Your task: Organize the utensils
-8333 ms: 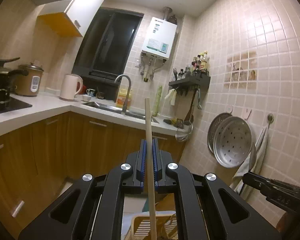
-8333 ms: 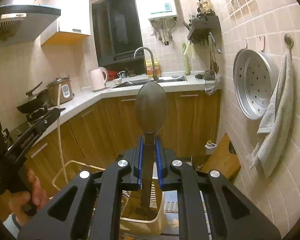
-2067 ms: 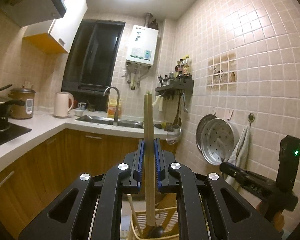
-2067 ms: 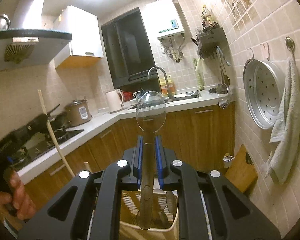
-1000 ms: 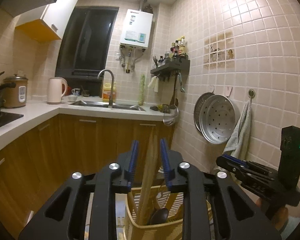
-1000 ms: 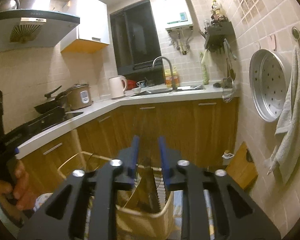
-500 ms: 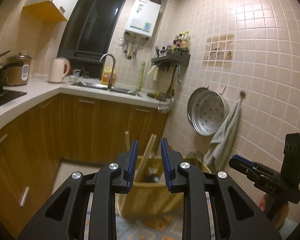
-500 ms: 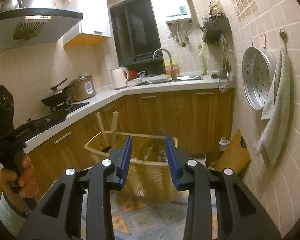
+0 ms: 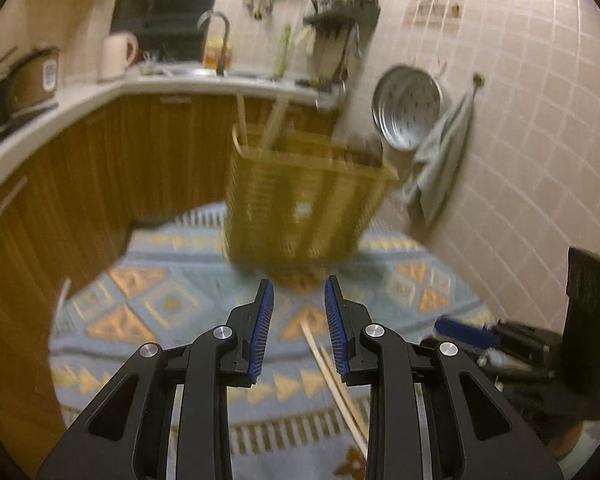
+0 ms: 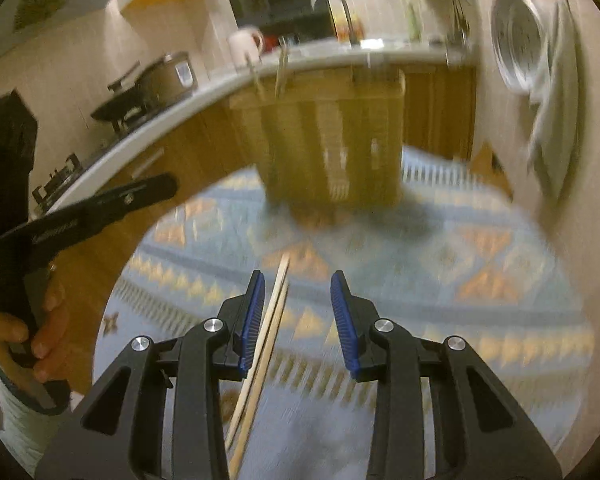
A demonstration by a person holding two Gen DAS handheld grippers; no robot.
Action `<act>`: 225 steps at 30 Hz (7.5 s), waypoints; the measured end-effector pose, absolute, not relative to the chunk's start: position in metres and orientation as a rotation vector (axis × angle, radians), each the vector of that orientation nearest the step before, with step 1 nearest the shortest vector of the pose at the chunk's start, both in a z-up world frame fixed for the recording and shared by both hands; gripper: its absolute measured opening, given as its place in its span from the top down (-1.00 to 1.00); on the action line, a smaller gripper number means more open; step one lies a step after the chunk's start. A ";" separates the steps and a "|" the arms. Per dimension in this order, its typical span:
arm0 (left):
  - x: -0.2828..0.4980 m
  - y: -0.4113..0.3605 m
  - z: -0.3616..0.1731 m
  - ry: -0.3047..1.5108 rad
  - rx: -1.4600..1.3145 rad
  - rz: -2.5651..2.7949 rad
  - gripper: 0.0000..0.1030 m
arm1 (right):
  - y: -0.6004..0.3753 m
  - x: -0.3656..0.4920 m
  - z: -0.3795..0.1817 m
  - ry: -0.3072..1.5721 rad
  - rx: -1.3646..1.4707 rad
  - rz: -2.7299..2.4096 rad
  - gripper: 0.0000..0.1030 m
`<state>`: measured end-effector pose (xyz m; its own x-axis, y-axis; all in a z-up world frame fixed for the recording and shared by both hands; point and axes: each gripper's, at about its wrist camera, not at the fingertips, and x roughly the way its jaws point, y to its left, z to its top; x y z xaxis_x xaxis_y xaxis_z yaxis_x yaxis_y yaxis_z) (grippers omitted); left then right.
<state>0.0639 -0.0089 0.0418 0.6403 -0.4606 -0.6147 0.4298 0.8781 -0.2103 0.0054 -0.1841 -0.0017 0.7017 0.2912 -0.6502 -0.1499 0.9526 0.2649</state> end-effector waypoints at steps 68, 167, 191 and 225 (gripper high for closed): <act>0.054 -0.012 -0.044 1.060 0.055 -0.401 0.92 | -0.208 0.033 -0.058 1.060 0.279 0.185 0.52; 0.209 -0.038 0.084 0.126 -0.173 -0.380 0.67 | -0.245 0.178 0.050 0.179 0.180 0.054 0.63; 0.108 -0.007 0.048 0.335 -0.198 -0.412 -0.54 | -0.227 0.079 0.042 0.313 0.151 0.056 -0.36; 0.030 -0.025 0.000 0.299 0.015 -0.127 -0.64 | -0.217 0.021 -0.014 0.343 0.105 -0.072 -0.80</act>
<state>0.0296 -0.0251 -0.0005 0.9477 -0.1222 -0.2947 0.1265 0.9920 -0.0044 0.0206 -0.2167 -0.0142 0.9393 -0.0524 -0.3391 0.0881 0.9920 0.0907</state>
